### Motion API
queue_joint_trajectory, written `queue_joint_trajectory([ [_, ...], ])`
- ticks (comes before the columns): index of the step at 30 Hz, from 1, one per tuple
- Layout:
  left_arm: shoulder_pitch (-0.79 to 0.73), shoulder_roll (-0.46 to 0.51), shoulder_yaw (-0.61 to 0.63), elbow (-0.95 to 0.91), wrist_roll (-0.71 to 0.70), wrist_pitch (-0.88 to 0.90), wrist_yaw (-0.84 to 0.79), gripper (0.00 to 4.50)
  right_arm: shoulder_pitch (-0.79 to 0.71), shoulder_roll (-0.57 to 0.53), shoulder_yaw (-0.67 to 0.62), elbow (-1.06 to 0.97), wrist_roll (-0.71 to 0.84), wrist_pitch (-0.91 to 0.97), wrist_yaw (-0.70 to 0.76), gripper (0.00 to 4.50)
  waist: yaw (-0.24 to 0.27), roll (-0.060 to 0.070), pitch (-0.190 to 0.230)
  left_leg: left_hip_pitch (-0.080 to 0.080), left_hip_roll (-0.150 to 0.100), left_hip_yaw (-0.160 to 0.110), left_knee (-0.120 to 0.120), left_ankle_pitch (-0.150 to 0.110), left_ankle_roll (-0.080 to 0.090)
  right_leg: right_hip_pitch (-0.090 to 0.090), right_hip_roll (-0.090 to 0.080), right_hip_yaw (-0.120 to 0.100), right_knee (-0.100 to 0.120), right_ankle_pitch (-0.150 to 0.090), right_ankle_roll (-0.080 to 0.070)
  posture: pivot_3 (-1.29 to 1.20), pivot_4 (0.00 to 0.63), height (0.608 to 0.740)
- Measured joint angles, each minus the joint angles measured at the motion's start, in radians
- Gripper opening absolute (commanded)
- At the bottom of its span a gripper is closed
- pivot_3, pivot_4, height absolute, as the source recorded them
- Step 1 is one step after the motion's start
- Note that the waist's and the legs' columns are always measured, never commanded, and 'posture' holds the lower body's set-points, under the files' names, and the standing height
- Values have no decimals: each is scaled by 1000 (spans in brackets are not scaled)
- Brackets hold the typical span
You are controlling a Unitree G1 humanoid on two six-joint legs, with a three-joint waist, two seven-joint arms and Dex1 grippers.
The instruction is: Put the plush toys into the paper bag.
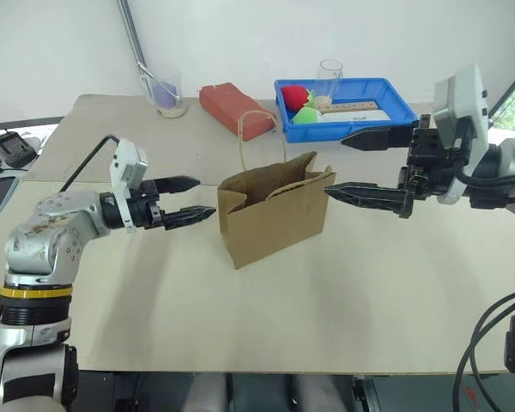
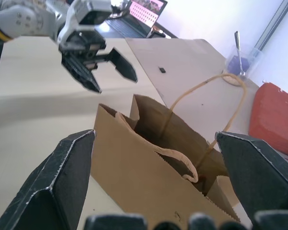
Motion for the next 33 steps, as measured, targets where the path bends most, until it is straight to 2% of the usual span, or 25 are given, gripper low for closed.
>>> queue_joint_trajectory([
  [5,10,-51,-52,16,21,-54,-15,4500,91,-60,0,-58,42,12,20,4447,1,0,0,1,0,1,0,0,0,1,-1,0,-1,0,0,0,150,740],
  [10,3,-106,-128,129,81,-136,-51,4500,140,-89,-4,-89,82,20,20,4447,-5,0,0,1,0,1,0,0,0,1,0,0,0,0,0,0,150,740],
  [20,-15,-102,-148,167,88,-167,-105,4500,219,-138,-29,-131,154,24,15,4447,-3,0,0,1,0,1,0,0,0,1,0,1,0,0,0,0,150,740],
  [24,-7,-130,-149,123,87,-159,-71,4500,230,-139,-30,-135,157,24,3,4447,-2,0,0,0,0,1,0,0,0,1,0,1,0,0,0,0,150,740],
  [33,33,-284,-153,46,126,-176,152,4500,250,-122,-30,-155,157,-1,-37,4447,-1,0,0,1,0,0,0,0,0,1,0,1,0,0,0,0,150,740],
])
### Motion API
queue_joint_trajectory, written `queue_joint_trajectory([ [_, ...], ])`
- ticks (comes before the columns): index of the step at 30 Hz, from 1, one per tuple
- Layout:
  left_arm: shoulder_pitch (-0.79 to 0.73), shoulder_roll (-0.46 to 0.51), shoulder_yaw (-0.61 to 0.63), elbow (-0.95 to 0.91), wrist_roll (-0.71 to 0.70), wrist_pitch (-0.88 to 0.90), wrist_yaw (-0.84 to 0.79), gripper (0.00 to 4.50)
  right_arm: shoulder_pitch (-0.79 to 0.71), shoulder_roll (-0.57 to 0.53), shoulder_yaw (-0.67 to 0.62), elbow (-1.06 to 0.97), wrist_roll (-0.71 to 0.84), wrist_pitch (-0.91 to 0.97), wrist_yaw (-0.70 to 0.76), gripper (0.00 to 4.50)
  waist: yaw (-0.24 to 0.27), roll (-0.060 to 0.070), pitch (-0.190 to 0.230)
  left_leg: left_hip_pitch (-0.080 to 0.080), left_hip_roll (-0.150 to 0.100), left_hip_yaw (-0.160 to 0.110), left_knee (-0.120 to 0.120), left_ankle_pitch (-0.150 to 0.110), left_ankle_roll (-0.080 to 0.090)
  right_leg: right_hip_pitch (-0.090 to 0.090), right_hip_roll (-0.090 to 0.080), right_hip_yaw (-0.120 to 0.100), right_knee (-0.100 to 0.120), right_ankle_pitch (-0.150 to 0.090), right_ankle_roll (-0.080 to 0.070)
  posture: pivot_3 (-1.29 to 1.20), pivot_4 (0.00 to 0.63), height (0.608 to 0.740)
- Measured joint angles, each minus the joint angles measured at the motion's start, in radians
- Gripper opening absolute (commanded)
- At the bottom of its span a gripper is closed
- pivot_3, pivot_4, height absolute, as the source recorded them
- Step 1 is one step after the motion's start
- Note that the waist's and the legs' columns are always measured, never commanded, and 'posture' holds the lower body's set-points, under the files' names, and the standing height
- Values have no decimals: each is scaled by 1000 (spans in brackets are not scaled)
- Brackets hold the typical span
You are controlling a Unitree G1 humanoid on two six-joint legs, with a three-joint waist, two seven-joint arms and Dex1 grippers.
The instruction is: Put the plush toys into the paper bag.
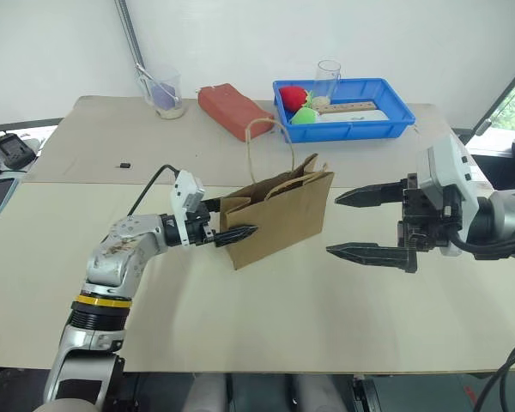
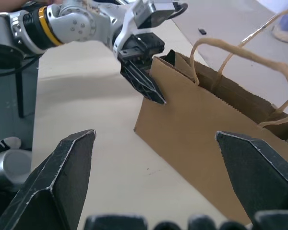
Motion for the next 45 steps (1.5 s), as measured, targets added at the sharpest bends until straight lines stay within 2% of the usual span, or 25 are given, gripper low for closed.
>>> queue_joint_trajectory([
  [3,5,-23,-2,0,9,-6,32,3704,0,7,0,-2,0,-1,-14,4500,0,0,0,0,0,0,0,0,0,0,0,0,0,0,0,0,150,740],
  [10,8,-30,-8,0,19,-22,44,220,1,13,0,-20,0,-1,-36,4500,0,0,0,0,0,0,0,0,0,0,0,0,0,0,0,0,150,740],
  [11,8,-30,-8,0,19,-22,43,40,2,14,0,-20,0,-1,-41,4500,0,0,0,0,0,0,0,0,0,0,0,0,0,0,0,0,150,740],
  [20,-12,21,-8,15,-8,-12,-73,40,113,-18,-53,-23,-36,-32,-50,4500,1,0,0,0,0,1,0,0,0,1,0,0,0,0,0,0,150,740],
  [23,-91,46,-85,49,-5,-14,-220,40,274,-98,-243,-46,-27,-2,14,4500,20,0,0,-2,-1,0,1,0,0,1,0,-1,-2,0,0,0,150,740],
  [27,-192,23,-133,154,11,-70,-322,40,454,-110,-420,-107,-18,43,56,4500,24,0,0,-1,-1,0,1,0,0,2,0,0,-2,0,1,0,150,740],
  [30,-229,-6,-165,232,43,-120,-367,40,537,-91,-489,-150,-16,53,54,4500,17,0,0,0,-1,0,1,0,0,2,1,0,-1,0,1,0,150,740],
  [34,-250,-48,-189,324,97,-209,-382,40,588,-68,-512,-192,-7,52,32,4500,9,0,0,0,-1,0,1,0,0,2,1,1,0,0,0,0,150,740],
  [35,-254,-49,-190,336,105,-218,-384,604,591,-68,-512,-197,-5,52,27,4500,6,0,0,0,-1,0,1,0,0,2,1,1,0,0,0,0,150,740],
  [36,-259,-49,-190,343,114,-219,-386,842,592,-68,-512,-197,-4,51,24,4500,5,0,0,0,-1,0,1,0,0,2,1,1,0,0,0,0,150,740],
  [37,-263,-49,-190,347,115,-219,-389,1278,595,-68,-512,-197,-4,50,19,4500,4,0,0,0,-1,0,1,0,0,2,1,1,0,0,1,0,150,740],
  [43,-247,-10,-181,301,115,-215,-395,4210,589,-75,-494,-176,-9,32,17,4500,0,0,0,0,-1,0,1,0,0,2,1,1,0,0,1,0,150,740],
  [44,-234,4,-177,279,115,-214,-394,4462,584,-82,-480,-165,-14,25,17,4500,-2,0,0,1,-1,0,1,0,0,2,1,1,0,0,1,0,150,740],
  [45,-217,25,-175,252,114,-209,-394,4462,580,-93,-466,-153,-22,18,19,4500,-3,0,0,1,0,0,1,0,0,2,1,1,0,0,1,0,150,740],
])
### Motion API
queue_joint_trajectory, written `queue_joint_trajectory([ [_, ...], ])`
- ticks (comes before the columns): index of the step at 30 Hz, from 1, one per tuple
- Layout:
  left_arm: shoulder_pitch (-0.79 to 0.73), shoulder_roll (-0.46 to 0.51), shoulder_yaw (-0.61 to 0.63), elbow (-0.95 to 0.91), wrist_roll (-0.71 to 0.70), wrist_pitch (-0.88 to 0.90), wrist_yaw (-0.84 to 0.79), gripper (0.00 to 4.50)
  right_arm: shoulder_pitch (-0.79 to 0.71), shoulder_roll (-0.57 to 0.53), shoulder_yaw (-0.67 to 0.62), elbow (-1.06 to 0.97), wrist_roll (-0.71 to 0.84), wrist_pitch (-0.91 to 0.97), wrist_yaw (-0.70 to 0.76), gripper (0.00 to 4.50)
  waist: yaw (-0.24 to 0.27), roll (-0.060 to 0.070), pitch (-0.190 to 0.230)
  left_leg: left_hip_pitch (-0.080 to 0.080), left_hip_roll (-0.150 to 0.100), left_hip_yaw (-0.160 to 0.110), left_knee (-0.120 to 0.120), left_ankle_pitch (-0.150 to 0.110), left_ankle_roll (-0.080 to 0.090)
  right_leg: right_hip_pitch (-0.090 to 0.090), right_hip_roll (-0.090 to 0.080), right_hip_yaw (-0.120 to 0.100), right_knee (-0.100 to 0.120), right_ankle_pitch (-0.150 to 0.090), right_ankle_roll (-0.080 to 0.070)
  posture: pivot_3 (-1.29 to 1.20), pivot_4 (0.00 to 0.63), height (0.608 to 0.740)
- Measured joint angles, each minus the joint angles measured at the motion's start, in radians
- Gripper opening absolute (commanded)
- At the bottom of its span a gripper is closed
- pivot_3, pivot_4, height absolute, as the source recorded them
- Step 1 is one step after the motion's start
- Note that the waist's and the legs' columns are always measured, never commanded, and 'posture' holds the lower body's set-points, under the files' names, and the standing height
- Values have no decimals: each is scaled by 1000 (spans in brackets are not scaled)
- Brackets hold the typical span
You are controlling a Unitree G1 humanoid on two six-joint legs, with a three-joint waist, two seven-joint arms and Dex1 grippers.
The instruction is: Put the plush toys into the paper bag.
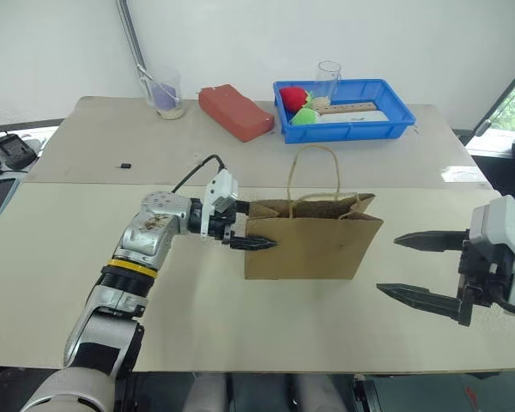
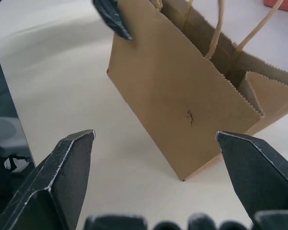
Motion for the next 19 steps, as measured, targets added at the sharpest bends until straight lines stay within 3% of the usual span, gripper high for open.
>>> queue_joint_trajectory([
  [4,90,116,57,-123,0,40,40,4462,-40,-38,42,73,-46,-41,22,4500,-5,0,0,1,1,0,0,0,0,0,1,0,0,0,0,0,150,740],
  [12,334,338,287,-458,-29,202,204,4462,-151,-185,142,326,-153,-228,241,4500,2,0,0,1,1,2,-1,0,0,-1,-1,0,-1,0,0,0,150,740],
  [19,408,415,396,-581,-93,284,250,4462,-287,-235,266,514,-242,-369,346,4500,4,0,0,1,1,4,-1,0,0,0,-1,0,-1,0,0,0,150,740],
])
